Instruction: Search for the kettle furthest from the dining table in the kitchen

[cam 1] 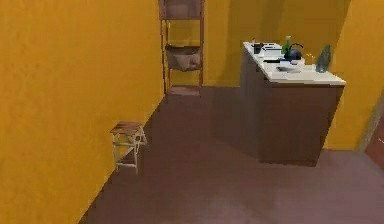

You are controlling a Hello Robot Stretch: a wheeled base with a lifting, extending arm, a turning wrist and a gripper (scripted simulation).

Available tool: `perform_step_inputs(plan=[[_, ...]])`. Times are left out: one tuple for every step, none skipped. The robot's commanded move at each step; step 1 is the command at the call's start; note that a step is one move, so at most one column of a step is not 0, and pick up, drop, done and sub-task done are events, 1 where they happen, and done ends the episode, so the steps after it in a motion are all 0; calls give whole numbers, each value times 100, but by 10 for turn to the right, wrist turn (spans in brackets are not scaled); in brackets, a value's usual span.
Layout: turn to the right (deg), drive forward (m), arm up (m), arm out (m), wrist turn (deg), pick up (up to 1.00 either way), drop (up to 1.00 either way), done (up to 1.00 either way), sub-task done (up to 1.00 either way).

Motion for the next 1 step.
perform_step_inputs(plan=[[0,100,0,0,0,0,0,0,0]])
